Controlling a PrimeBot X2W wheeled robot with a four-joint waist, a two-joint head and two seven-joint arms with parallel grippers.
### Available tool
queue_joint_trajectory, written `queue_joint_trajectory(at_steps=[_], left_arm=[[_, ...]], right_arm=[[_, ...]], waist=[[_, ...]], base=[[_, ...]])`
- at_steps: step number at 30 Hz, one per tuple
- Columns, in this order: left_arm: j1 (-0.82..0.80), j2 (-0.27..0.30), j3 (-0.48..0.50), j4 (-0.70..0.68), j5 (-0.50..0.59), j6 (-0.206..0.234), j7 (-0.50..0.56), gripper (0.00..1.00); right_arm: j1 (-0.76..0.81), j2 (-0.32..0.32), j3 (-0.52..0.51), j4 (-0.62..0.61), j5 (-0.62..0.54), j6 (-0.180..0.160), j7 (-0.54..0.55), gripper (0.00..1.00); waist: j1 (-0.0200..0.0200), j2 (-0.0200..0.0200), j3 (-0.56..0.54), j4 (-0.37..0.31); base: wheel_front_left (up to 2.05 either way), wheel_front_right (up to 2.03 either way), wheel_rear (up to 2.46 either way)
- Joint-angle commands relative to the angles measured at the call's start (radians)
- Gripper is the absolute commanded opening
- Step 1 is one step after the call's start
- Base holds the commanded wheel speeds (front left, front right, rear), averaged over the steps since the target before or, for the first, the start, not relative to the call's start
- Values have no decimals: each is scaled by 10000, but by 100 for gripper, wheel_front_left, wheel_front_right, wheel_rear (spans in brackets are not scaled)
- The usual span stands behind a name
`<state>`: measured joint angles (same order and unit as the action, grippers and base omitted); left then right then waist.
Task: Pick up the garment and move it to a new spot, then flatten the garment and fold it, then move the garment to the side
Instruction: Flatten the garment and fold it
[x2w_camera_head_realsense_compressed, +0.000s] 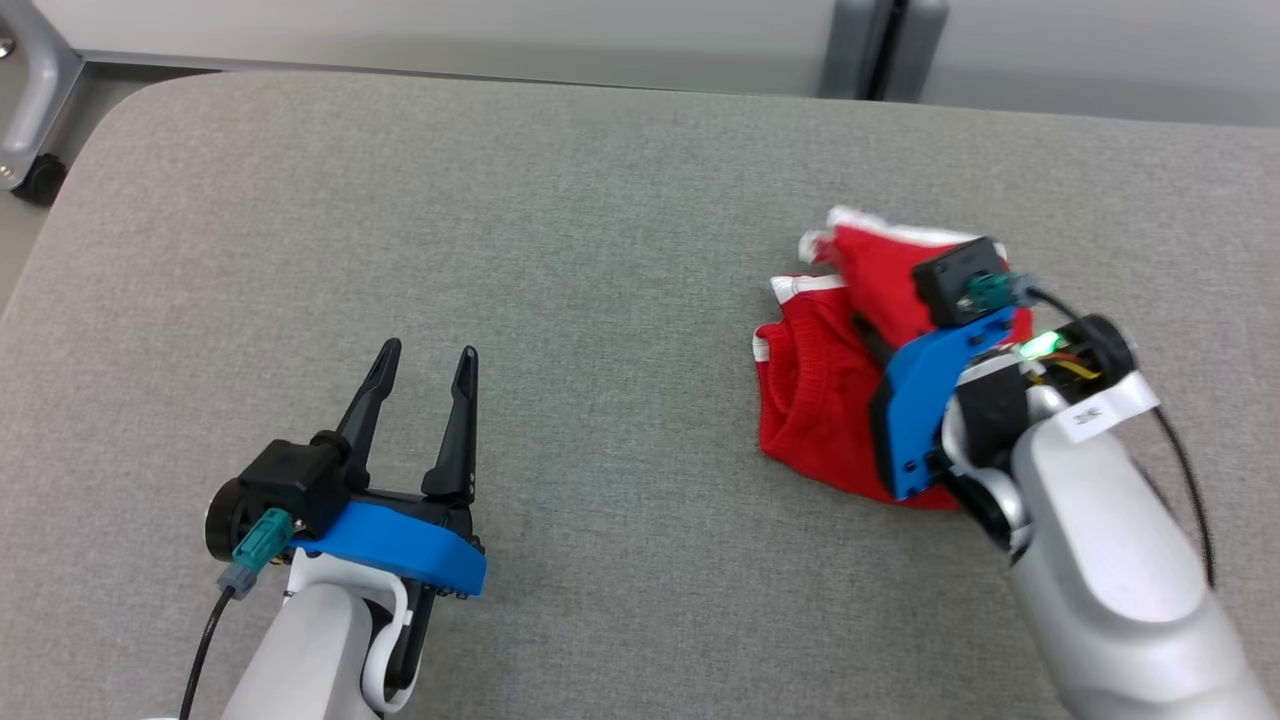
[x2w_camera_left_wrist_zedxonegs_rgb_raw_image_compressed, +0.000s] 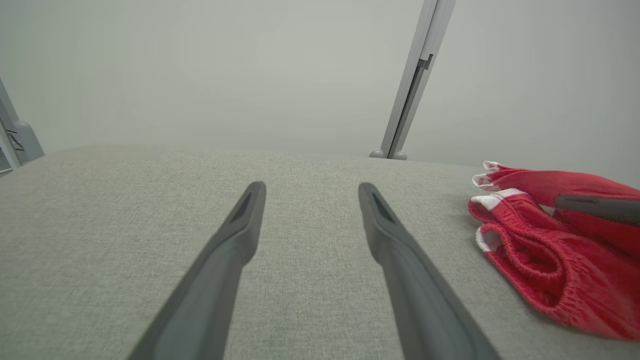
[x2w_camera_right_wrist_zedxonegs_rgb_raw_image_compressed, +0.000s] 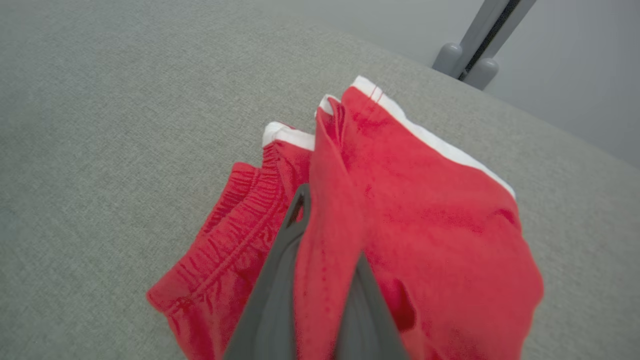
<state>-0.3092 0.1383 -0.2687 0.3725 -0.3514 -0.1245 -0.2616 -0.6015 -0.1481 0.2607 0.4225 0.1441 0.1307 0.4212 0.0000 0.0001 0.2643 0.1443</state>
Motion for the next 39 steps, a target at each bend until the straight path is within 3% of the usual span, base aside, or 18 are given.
queue_joint_trajectory(at_steps=[1, 4, 5, 6, 7, 11, 15, 22, 27, 28, 30, 31, 39], left_arm=[[-125, -2, 24, -20, -36, -73, -44, 100], [-175, -14, -31, -2, -85, -67, -44, 100], [-184, -15, -46, 5, -84, -69, -44, 100], [-181, -7, -48, 9, -90, -70, -44, 100], [-172, 4, -46, 12, -101, -70, -44, 100], [-46, 46, 2, 58, -143, -71, -44, 100], [189, 61, 84, 72, -162, -41, -44, 100], [417, 64, 24, 95, -151, -34, -44, 100], [368, 120, -51, 85, -192, -36, -44, 100], [354, 146, -48, 73, -180, -36, -44, 100], [322, 181, -47, 48, -193, -33, -44, 100], [299, 196, -53, 39, -202, -33, -44, 100], [121, 257, -84, 42, -283, -17, -41, 100]], right_arm=[[115, 79, 57, 50, 48, 2, -10, 0], [86, 329, 332, 372, 126, 2, 11, 0], [102, 404, 403, 446, 231, 2, -29, 6], [144, 508, 464, 494, 453, 2, -79, 40], [168, 619, 483, 474, 745, 3, -183, 100], [138, 760, 586, -42, 1912, 3, -626, 100], [224, 286, 277, -930, 2116, 2, -1172, 100], [1333, -577, -1700, -1708, 1074, 3, -1521, 100], [2087, -546, -2407, -1319, 183, 3, -1856, 100], [2160, -495, -2393, -1183, -39, 3, -2004, 84], [2207, -307, -2229, -814, -439, 3, -2331, 9], [2192, -168, -2083, -581, -602, 3, -2440, 0], [1391, 749, -296, 1288, -667, 2, -2961, 0]], waist=[[0, -1, 44, 61], [0, -1, 75, 179], [0, -1, 72, 216], [0, -1, 64, 237], [0, -1, 52, 252], [0, -1, -80, 235], [0, -1, -320, 108], [0, -1, -707, -71], [0, -1, -731, -127], [0, -1, -712, -147], [0, -1, -668, -176], [0, -1, -644, -186], [0, -1, -484, -243]], base=[[0, 0, 0], [0, 0, 0], [0, 0, 0], [0, 0, 0], [0, 0, 0], [0, 0, 0], [0, 0, 0], [0, 0, 0], [0, 0, 0], [0, 0, 0], [0, 0, 0], [0, 0, 0], [0, 0, 0]])
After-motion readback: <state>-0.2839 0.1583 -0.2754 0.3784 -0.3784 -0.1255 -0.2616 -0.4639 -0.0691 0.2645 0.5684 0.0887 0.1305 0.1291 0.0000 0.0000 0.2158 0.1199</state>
